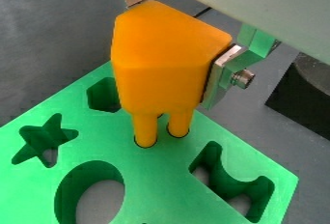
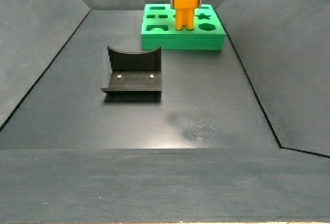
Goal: Pick up the 3 prong object. Move up. Move to above the board. Insert the 3 prong object.
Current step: Insert the 3 prong object.
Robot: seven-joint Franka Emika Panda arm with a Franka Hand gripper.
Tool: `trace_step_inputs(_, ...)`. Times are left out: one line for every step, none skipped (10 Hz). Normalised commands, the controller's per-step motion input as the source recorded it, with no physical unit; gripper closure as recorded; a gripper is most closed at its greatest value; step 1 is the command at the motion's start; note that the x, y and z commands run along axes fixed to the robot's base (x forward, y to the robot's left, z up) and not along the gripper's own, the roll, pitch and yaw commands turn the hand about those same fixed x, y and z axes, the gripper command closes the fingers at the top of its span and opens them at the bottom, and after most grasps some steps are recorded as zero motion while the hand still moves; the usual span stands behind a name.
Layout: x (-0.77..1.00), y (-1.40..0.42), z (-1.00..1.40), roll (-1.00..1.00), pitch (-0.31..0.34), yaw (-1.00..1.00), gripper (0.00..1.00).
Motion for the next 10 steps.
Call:
trace_step_inputs(-0.07, 0.00, -0.20, 0.09, -0.004, 0.00, 1.00)
trace_step_inputs(0.00, 0.00, -0.32, 0.11, -0.036, 0.00, 1.00)
trace_step_inputs(0.00, 0.00, -0.35, 0.10, -0.061, 0.00, 1.00)
trace_step_inputs(0.00, 0.00, -0.31, 0.07, -0.066, 0.00, 1.00)
trace_step_inputs(0.00, -0.02, -0.40, 0.04, -0.141, 0.00, 1.00)
trace_step_inputs(0.00, -0.01, -0.56, 0.05, -0.223, 0.00, 1.00)
trace_step_inputs(0.00, 0.00, -0.68, 0.09, -0.264, 0.00, 1.00)
trace_step_inputs(0.00, 0.00, -0.63, 0.12, -0.273, 0.00, 1.00)
trace_step_inputs(0.00, 0.00, -0.61, 0.14, -0.270, 0.00, 1.00)
trace_step_inputs(0.00, 0.00, -0.60, 0.16, -0.256, 0.00, 1.00)
